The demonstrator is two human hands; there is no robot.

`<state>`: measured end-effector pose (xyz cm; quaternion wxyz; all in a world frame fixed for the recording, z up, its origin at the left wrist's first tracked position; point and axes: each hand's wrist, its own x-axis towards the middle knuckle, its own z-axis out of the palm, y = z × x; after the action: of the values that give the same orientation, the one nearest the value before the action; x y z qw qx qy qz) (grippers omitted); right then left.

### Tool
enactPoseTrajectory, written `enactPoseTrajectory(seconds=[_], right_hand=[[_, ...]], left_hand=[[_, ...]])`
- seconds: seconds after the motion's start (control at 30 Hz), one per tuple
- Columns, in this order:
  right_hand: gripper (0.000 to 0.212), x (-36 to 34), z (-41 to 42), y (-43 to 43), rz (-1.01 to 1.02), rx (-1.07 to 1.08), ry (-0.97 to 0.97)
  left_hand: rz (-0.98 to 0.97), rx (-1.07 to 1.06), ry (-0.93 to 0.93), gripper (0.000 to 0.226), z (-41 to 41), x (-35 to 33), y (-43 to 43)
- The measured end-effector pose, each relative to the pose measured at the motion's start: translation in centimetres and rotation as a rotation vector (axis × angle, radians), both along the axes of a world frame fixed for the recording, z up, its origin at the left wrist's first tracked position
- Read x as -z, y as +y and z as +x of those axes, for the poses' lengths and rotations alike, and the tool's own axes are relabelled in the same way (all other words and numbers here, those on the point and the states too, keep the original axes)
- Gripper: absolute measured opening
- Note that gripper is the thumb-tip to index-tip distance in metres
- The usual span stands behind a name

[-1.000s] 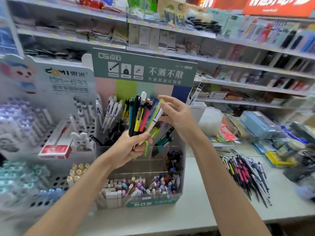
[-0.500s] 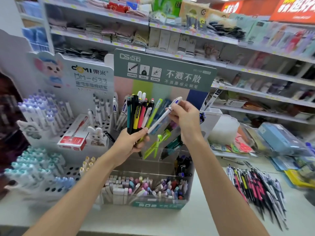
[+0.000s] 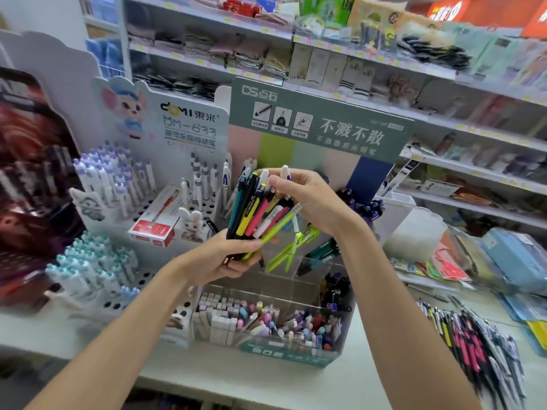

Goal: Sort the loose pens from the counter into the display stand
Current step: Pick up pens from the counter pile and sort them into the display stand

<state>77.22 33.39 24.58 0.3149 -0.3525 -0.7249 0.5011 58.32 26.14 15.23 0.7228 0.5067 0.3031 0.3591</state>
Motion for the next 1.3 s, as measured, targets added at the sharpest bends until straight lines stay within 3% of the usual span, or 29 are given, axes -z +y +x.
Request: enactPoseTrajectory(seconds=[0.13, 0.23, 0.3, 0.4, 0.53, 0.67, 0.73, 0.8, 0.87, 0.93, 1.07, 1.2, 1.3], right_hand=[[0.011, -0.4, -1.9, -0.3, 0.061, 0.096, 0.11], [0.014, -1.1, -3.2, 0.0, 0.054, 0.164, 0.205], [0.016, -1.6, -3.8, -0.2, 0.098, 0.114, 0.095], [0.022, -2.0, -4.5, -0.6, 0.102, 0.013, -0.057], [0.01, -2.1, -5.8, -0.3, 0.012, 0.097, 0.088], [0.034, -1.8, -6.7, 0.4, 0.008, 0.291, 0.187], [0.035, -2.2, -6.8, 0.2, -0.03, 0.347, 0.374], [0.027, -3.5, -6.0, 0.3, -0.07, 0.429, 0.694], [0.017, -4.9, -4.7, 0.9, -0.097, 0.529, 0.983], [0.01, -5.3, -3.7, 1.5, -0.133, 0.583, 1.098], [0.014, -3.7, -5.6, 1.9, -0.114, 0.586, 0.835], [0.014, -2.2, -9.0, 3.0, -0.03, 0.649, 0.668], [0.013, -0.2, -10.8, 3.6, 0.065, 0.696, 0.408]], left_hand=[[0.025, 0.011, -0.022, 0.061, -1.6, -0.1, -0.2], [0.049, -0.006, -0.012, 0.039, -2.8, -0.5, -0.1], [0.024, -0.019, 0.003, 0.027, -3.7, -0.9, 0.1], [0.034, -0.007, 0.023, 0.035, -5.0, -1.1, 0.5], [0.066, -0.018, 0.068, 0.028, -5.9, -1.3, 0.5], [0.063, -0.042, 0.084, 0.02, -6.3, -1.8, 0.6], [0.069, -0.058, 0.107, 0.01, -6.5, -2.1, 0.8], [0.076, -0.101, 0.113, 0.026, -7.0, -2.0, 1.0], [0.041, -0.201, 0.073, 0.019, -7.7, -2.1, 1.2], [-0.014, -0.299, -0.008, 0.025, -8.7, -1.9, 1.7], [-0.059, -0.407, -0.1, 0.014, -9.6, -1.9, 2.5], [-0.043, -0.422, -0.079, 0.02, -9.0, -1.9, 2.7], [-0.043, -0.43, -0.069, 0.021, -8.9, -1.9, 2.7]])
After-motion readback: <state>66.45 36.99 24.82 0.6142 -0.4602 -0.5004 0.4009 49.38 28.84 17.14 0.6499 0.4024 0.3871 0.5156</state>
